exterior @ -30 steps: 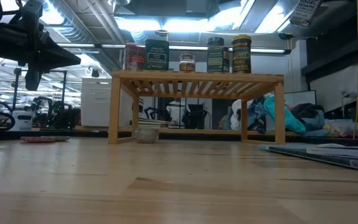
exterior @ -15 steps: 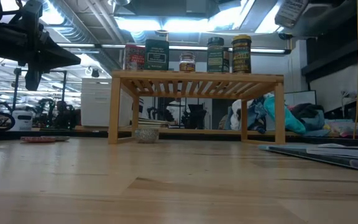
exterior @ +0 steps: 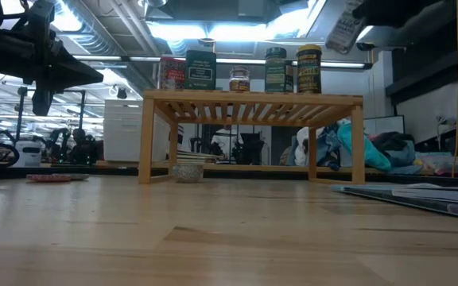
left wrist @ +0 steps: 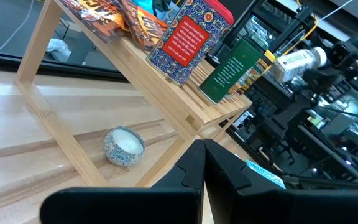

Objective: Shelf spices
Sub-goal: Put the white seasoning bottle on the shelf

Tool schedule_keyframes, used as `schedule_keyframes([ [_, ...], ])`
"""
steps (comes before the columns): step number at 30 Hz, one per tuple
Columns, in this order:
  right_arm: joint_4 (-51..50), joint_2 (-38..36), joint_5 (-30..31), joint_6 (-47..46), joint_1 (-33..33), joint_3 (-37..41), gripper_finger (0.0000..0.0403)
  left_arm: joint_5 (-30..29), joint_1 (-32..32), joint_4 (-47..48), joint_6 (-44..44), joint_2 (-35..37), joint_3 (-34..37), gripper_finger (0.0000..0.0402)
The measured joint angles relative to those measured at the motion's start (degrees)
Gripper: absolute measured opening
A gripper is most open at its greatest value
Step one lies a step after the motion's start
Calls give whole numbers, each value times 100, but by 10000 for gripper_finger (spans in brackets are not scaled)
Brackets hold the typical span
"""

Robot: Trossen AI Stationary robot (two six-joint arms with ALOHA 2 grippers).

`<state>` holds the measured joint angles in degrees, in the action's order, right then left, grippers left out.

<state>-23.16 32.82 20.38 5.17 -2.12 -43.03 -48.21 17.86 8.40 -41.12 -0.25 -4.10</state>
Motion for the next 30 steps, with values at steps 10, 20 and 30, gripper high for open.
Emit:
schedule_keyframes([
  [10, 250, 2, -1977, 422, -2284, -2, 207, 1, 1, 2, 0, -2, 0, 0],
  [20, 652, 521, -3949, 732, -4410, -4, 207, 0, -2, 0, 0, 0, 0, 0],
  [30, 1279, 1593, -5578, 715, -5627, -4, 207, 0, -2, 0, 0, 0, 0, 0],
])
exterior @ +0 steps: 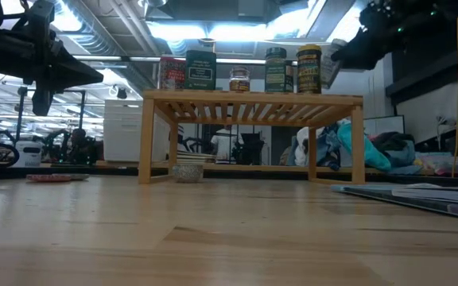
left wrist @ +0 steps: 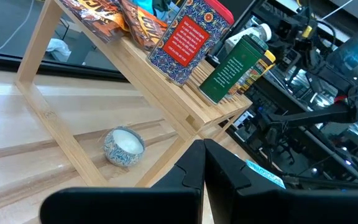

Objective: Shelf spices
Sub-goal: Put the white seasoning bottle on the shelf

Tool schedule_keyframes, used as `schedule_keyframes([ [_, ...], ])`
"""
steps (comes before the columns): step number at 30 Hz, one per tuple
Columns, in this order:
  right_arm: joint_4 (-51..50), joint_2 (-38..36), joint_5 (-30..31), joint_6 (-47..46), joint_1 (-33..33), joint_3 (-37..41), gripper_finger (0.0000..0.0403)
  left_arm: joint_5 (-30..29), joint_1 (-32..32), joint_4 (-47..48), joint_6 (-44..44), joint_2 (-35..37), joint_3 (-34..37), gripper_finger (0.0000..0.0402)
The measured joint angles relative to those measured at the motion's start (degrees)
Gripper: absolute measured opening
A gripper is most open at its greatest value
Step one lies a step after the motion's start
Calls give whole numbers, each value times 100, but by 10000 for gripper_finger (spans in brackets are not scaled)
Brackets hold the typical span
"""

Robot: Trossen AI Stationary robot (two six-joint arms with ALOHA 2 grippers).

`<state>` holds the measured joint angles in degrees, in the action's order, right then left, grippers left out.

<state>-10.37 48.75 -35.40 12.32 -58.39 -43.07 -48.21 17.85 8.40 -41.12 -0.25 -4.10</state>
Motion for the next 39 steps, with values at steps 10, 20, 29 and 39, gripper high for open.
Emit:
schedule_keyframes([
  [10, -11, 460, -428, 168, -205, 0, 207, 0, 2, 0, 0, 0, 0, 0],
  [20, -278, 477, -524, 168, -202, 0, 207, 0, 1, 0, 0, -1, 0, 0],
  [29, -521, 570, -525, 170, -195, 0, 207, 1, 2, 0, 0, -1, 0, 0],
  [39, -416, 917, -676, 173, -194, -22, 217, 1, 2, 0, 0, -2, 0, 0],
])
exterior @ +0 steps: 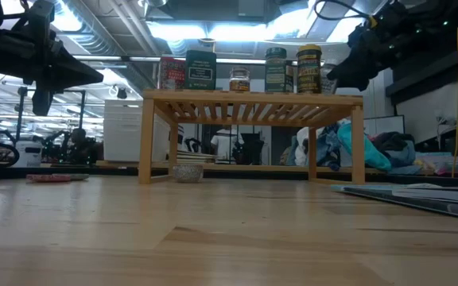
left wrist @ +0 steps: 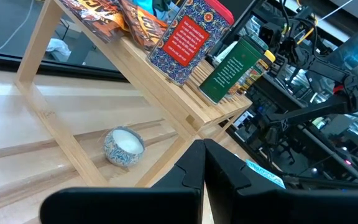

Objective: Shelf spices
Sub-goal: Put the white seasoning bottle on the shelf

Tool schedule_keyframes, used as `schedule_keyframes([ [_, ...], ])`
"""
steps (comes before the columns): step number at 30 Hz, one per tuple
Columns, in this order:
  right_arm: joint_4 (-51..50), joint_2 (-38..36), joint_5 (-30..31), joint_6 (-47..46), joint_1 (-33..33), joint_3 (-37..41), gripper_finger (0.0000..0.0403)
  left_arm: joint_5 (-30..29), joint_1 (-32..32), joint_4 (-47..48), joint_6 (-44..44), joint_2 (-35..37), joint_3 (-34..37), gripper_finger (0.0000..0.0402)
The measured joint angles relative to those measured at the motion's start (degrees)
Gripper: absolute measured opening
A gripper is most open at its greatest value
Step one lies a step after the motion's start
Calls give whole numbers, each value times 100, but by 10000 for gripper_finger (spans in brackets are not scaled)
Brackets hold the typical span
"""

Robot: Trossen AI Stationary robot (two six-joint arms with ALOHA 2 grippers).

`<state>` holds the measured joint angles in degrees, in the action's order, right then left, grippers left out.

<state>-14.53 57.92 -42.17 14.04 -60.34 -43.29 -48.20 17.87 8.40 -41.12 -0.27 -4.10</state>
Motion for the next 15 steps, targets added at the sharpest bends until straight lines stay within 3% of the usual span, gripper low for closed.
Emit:
schedule_keyframes([
  [15, 335, 8, -149, -85, -2, 20, 259, 0, 0, 0, 0, 2, 0, 0],
])
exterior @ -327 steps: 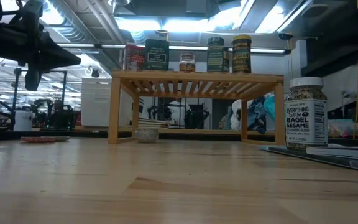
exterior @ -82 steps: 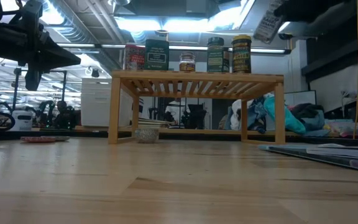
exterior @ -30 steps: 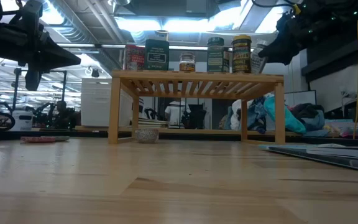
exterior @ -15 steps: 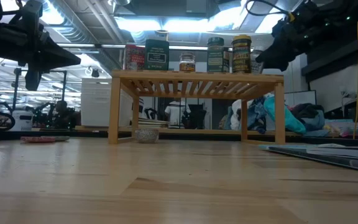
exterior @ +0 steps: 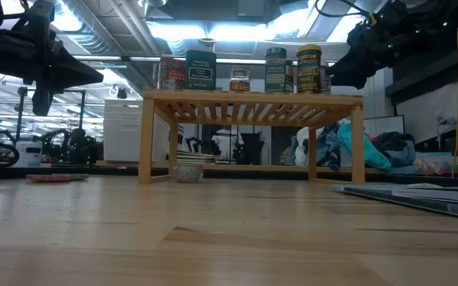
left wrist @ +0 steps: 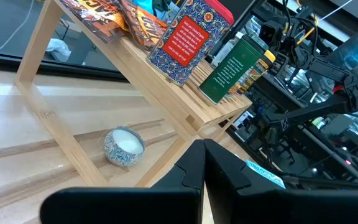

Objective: Shelf spices
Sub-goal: Put the white seasoning bottle on the shelf, then return to Home Position

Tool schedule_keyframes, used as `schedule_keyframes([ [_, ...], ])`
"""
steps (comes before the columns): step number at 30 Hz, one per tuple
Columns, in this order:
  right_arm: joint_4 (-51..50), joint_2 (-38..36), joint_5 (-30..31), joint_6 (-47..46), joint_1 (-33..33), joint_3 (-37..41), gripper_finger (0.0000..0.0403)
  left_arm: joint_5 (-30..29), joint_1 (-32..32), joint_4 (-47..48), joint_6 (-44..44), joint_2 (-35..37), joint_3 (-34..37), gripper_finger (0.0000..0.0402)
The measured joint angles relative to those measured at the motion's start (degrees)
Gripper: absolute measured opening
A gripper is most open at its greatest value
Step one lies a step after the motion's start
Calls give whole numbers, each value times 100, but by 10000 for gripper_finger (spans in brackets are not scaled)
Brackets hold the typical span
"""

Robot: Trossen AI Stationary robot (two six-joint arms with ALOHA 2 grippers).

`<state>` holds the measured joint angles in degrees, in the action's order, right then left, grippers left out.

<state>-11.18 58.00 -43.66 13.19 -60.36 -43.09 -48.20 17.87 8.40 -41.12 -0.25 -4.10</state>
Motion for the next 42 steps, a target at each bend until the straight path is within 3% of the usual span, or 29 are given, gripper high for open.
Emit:
schedule_keyframes([
  [18, 560, -324, 59, -554, -4, 0, 256, 1, -2, 0, 0, 0, 0, 0],
  [32, 312, -1829, 59, -1150, -4, 0, 255, 0, -1, 0, 0, 0, 0, 0],
  [37, -632, -2685, 123, -1150, -2, -2, 222, 0, -2, 0, 0, 0, 0, 0],
  [42, -1624, -3490, 49, -1150, -1, -2, 149, 0, 0, 0, 1, 0, 0, 0],
])
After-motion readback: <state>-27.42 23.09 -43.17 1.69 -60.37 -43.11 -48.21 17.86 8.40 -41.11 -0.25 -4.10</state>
